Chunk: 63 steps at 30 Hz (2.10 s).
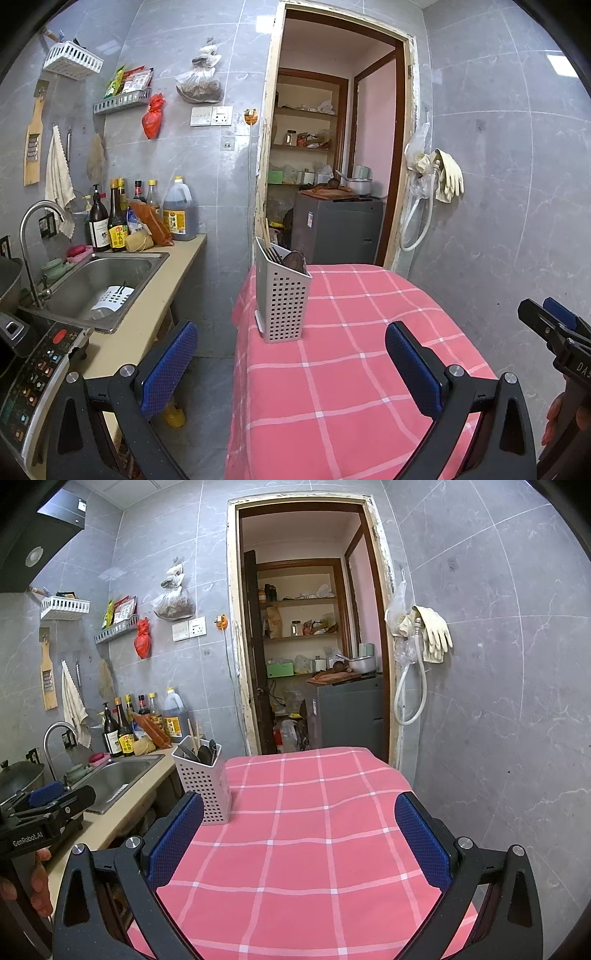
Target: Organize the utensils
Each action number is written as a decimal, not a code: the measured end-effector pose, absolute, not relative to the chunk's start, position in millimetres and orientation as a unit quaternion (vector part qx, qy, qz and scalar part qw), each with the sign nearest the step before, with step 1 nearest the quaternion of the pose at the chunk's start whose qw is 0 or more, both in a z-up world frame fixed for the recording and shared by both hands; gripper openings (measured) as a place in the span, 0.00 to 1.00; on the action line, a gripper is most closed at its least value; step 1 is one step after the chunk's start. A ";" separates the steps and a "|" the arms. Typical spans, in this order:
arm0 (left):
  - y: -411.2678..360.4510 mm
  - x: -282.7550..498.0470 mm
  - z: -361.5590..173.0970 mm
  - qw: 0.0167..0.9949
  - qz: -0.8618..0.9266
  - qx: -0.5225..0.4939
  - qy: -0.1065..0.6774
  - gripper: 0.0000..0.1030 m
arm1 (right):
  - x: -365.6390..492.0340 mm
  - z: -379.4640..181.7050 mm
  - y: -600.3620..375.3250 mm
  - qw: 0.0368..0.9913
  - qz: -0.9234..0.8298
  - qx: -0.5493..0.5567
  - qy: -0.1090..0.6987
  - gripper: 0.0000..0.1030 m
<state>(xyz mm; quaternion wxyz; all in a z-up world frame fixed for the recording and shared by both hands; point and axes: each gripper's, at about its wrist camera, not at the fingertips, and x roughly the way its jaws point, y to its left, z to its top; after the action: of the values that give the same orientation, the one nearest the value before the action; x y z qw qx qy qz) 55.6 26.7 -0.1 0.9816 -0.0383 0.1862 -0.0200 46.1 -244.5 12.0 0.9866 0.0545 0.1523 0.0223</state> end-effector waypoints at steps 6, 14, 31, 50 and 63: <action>26.8 55.2 0.3 0.982 -0.019 -0.039 0.186 0.99 | 43.6 11.2 -243.9 0.986 0.022 0.055 0.153 0.99; 27.3 55.5 0.4 0.981 -0.020 -0.040 0.187 0.99 | 42.2 9.0 -242.4 0.986 0.024 0.057 0.153 0.99; 21.6 50.6 -3.5 0.981 -0.013 -0.038 0.190 0.99 | 41.3 8.2 -241.5 0.986 0.025 0.058 0.155 0.99; 20.2 47.6 -4.7 0.980 -0.013 -0.039 0.194 0.99 | 36.2 2.4 -236.9 0.985 0.020 0.061 0.159 0.99; 23.9 47.8 -6.2 0.978 -0.002 -0.047 0.203 0.99 | 34.2 -4.0 -238.8 0.984 0.018 0.065 0.166 0.99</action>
<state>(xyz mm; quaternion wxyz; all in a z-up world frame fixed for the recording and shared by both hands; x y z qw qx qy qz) 47.8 23.9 -6.2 0.9781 -0.0467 0.2028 -0.0024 34.2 -238.8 -4.0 0.9838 0.0652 0.1658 0.0176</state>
